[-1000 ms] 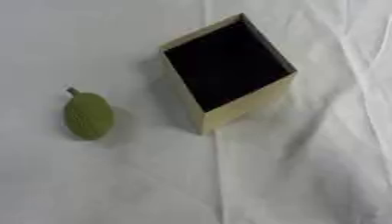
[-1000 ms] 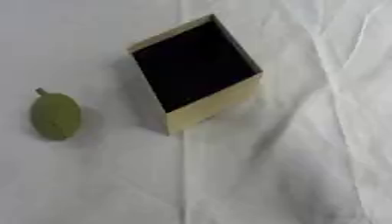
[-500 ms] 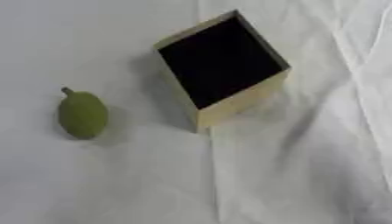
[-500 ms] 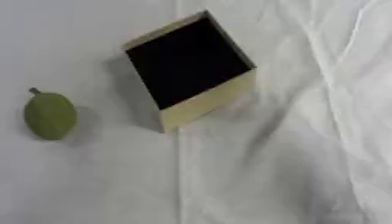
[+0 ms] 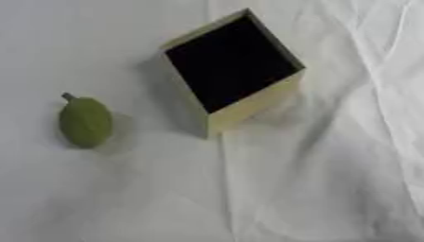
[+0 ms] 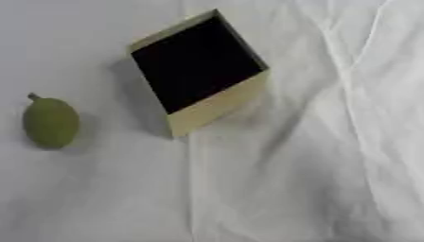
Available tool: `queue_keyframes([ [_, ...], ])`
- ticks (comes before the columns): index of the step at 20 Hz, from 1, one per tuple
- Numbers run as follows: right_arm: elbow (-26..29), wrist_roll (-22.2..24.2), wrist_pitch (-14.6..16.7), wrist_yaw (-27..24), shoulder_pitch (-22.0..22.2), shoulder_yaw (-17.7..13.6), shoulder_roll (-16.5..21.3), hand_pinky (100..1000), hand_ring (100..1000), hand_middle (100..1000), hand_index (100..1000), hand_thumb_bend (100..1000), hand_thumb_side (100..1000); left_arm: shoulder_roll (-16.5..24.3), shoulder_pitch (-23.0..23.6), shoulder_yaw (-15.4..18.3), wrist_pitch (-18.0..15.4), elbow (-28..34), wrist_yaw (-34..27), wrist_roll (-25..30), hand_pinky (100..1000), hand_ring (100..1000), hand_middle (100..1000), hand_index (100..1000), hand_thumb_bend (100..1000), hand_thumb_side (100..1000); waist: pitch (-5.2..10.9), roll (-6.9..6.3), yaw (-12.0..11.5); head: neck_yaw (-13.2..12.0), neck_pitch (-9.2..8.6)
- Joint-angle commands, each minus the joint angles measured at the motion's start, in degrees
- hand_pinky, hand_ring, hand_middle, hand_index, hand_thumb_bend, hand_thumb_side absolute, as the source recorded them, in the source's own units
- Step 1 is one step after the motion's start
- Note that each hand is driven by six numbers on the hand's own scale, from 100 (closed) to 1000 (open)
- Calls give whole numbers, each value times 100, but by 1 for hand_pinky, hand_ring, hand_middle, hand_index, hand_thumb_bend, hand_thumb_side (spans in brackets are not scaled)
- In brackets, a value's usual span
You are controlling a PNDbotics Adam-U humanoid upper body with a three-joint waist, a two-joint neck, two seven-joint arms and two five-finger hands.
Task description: Pick up objects on the table and place them in the box.
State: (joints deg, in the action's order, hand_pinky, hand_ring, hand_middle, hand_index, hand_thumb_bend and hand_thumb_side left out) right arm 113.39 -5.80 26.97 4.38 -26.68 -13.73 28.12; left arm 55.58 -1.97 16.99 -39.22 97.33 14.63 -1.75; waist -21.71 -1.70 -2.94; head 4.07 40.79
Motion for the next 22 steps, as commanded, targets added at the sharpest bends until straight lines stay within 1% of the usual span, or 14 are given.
queue_keyframes([
  [1,120,30,-5,-81,-90,5,90,841,846,658,756,100,353,576,-231,-312,21,-66,292,255,824,942,813,916,480,483,128,-1,11,-58,1],
  [5,120,116,-30,-158,-124,27,32,843,850,656,755,100,366,749,-619,-871,153,-117,659,618,829,946,826,930,501,450,123,-10,56,-110,-41],
  [7,120,160,-39,-197,-145,43,8,843,850,656,755,100,367,772,-804,-1076,184,-110,832,798,830,948,828,928,495,434,124,-17,75,-131,-63],
  [9,120,195,-44,-231,-159,53,-6,844,851,655,755,100,369,784,-970,-1236,201,-104,907,963,829,951,829,928,488,437,126,-23,95,-157,-86],
  [13,120,247,-50,-275,-166,67,-17,844,851,655,756,100,370,819,-1292,-1490,249,-89,811,1213,830,953,829,926,478,430,130,-28,119,-196,-101],
  [17,120,286,-50,-307,-180,87,-25,844,851,655,756,100,370,836,-1562,-1668,294,-54,681,1367,829,953,828,927,466,432,134,-31,133,-217,-106],
  [22,120,332,-52,-338,-197,116,-40,844,851,655,756,100,369,751,-2006,-1912,319,-82,558,1605,830,958,829,924,466,421,143,-31,156,-261,-108],
])
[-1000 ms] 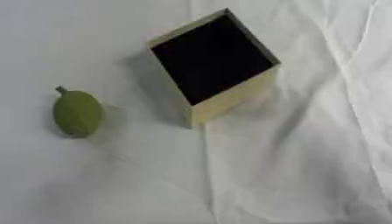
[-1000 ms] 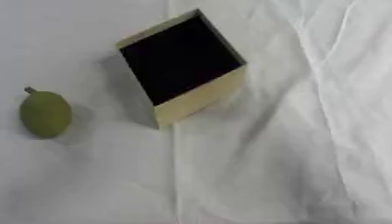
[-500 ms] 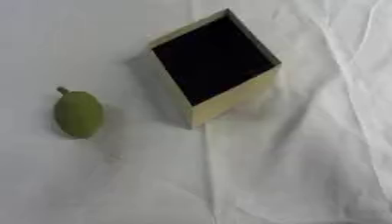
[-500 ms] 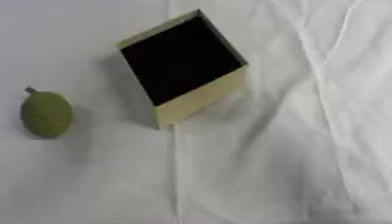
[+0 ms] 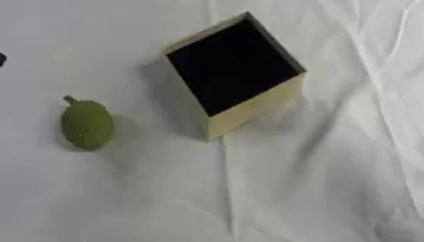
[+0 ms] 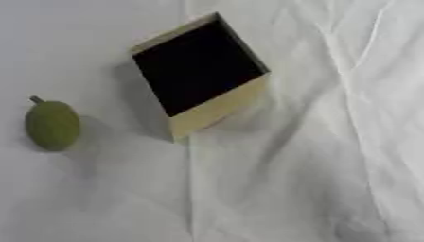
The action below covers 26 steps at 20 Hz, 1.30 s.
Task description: Pick up objects on the table and place them in the box.
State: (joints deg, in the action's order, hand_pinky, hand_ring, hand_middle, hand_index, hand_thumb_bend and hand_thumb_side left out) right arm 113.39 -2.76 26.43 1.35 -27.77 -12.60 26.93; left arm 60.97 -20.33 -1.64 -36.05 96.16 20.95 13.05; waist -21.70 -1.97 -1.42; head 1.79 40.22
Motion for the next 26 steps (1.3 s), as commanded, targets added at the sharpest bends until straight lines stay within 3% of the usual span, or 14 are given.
queue_keyframes([
  [1,120,36,1,-40,-90,7,77,845,852,655,756,100,370,185,-251,-94,4,-20,-101,195,833,963,832,922,475,406,143,-5,8,-44,-55],
  [9,120,95,-20,-66,-90,24,58,846,854,654,755,100,372,-91,-788,-357,-124,-657,-252,937,851,990,846,942,509,344,147,-17,37,-111,-91],
  [26,120,212,-54,-125,-85,75,-16,847,859,651,755,100,390,-706,-1595,-1004,-18,-963,-503,2153,846,1000,827,918,502,334,153,-29,72,-196,-81],
])
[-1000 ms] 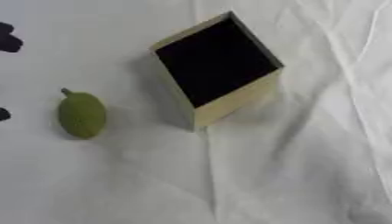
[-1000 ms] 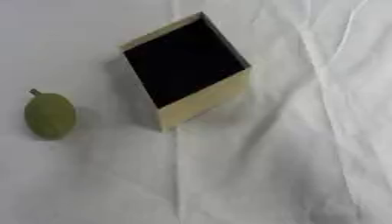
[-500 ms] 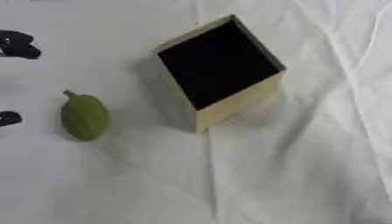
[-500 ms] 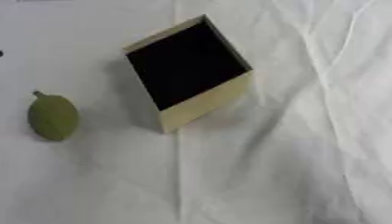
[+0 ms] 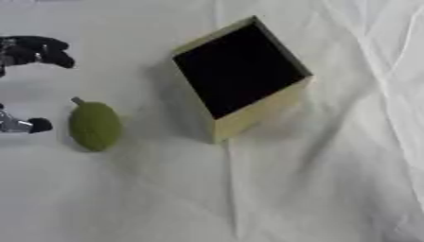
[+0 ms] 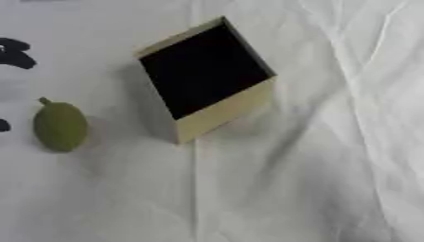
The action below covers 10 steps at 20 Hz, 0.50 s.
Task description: Pick up objects on the table and place them in the box.
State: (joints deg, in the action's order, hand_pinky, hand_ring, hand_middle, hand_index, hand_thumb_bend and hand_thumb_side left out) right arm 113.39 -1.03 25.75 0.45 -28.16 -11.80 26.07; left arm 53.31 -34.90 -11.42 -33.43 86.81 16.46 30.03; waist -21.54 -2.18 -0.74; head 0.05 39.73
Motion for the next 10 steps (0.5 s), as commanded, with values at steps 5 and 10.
queue_keyframes([
  [5,120,56,7,-52,-47,-2,52,847,861,651,755,100,393,-156,-320,-188,-225,-157,-52,770,844,1000,827,915,494,315,133,-11,32,-28,-38],
  [10,120,65,-7,-59,-44,-1,43,848,862,650,755,100,398,-217,-383,-316,-180,-231,-158,1049,844,1000,825,915,502,315,136,-29,42,-24,-52],
])
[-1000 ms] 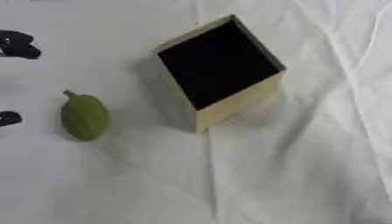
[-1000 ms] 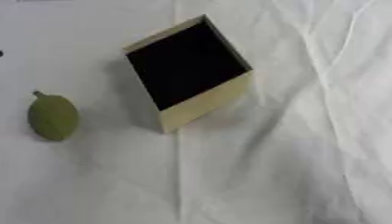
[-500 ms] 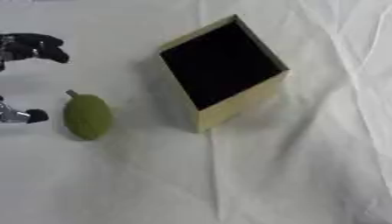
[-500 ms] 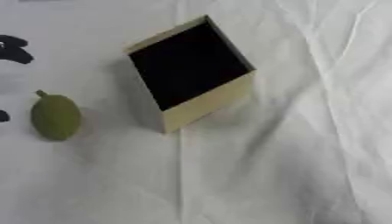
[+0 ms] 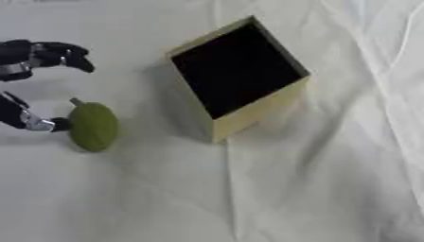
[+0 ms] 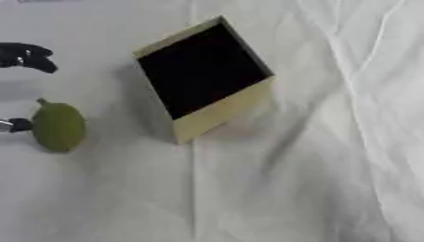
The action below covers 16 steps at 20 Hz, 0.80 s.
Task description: Pick up objects on the table and place them in the box.
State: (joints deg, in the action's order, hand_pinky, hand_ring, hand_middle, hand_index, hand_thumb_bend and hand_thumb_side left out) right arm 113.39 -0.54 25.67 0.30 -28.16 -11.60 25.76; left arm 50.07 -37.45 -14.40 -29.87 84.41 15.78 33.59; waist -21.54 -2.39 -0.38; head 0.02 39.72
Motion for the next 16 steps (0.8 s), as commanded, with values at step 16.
queue_keyframes([
  [16,120,59,-27,-80,-40,7,35,851,864,643,753,100,414,97,-84,-385,-468,-176,-138,1833,858,982,830,904,432,100,129,-41,46,-33,-73],
])
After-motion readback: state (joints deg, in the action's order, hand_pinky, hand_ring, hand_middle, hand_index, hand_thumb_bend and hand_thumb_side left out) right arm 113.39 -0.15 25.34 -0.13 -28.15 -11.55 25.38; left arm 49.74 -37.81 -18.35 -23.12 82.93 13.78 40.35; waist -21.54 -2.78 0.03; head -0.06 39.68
